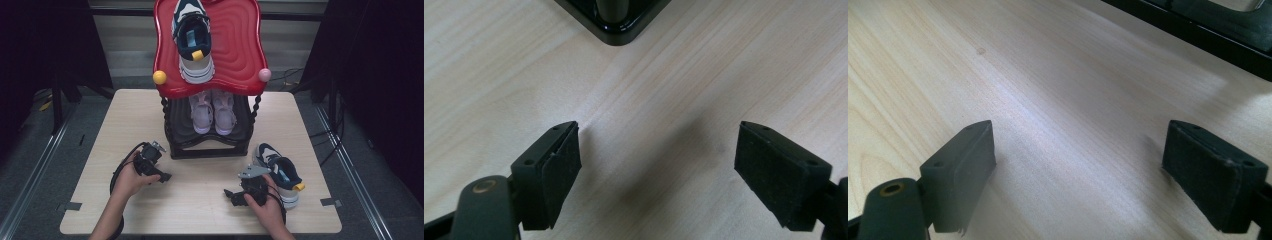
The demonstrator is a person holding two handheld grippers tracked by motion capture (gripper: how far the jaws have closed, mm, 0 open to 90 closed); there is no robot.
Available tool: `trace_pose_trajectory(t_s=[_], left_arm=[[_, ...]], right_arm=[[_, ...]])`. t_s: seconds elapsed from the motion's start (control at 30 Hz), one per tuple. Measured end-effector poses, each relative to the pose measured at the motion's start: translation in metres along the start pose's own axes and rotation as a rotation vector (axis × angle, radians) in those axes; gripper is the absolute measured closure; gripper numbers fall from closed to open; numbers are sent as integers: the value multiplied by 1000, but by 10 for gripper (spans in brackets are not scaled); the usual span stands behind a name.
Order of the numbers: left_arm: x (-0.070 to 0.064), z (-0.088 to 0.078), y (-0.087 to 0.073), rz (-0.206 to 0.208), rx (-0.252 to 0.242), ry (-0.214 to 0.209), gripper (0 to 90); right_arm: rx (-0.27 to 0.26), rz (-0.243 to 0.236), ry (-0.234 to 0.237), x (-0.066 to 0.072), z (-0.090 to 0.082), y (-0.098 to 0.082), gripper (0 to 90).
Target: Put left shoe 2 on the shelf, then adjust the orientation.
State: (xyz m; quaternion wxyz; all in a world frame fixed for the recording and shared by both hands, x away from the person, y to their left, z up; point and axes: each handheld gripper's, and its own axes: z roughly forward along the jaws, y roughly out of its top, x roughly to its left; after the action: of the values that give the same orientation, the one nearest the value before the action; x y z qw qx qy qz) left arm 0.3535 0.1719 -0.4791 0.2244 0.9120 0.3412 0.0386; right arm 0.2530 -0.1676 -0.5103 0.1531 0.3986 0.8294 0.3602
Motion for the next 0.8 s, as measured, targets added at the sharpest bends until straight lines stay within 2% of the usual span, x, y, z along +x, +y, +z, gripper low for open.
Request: trace_pose_trajectory(t_s=[0.2, 0.27, 0.33, 0.37, 0.47, 0.6, 0.67, 0.8], left_arm=[[1, 4, -5, -26, -62, 13, 172], [1, 5, -7, -37, -80, 29, 166], [0, 5, -9, -29, -91, 40, 162], [-2, 7, -10, -26, -110, 64, 157], [-4, 8, -13, -17, -134, 76, 152], [-6, 10, -17, -38, -177, 92, 140], [-7, 11, -18, -32, -186, 102, 121], [-9, 15, -20, -50, -216, 100, 63]], right_arm=[[1, -1, -2, 0, 0, 0, 131], [1, -1, -2, 0, 0, 0, 131], [2, -1, -2, 0, 0, 0, 131], [1, -2, -2, 0, 0, 0, 132], [2, -2, -2, 0, 0, 0, 131], [2, -2, -2, 0, 0, 0, 131], [2, -2, -2, 0, 0, 0, 131], [4, -2, 0, 0, 0, 0, 132]])
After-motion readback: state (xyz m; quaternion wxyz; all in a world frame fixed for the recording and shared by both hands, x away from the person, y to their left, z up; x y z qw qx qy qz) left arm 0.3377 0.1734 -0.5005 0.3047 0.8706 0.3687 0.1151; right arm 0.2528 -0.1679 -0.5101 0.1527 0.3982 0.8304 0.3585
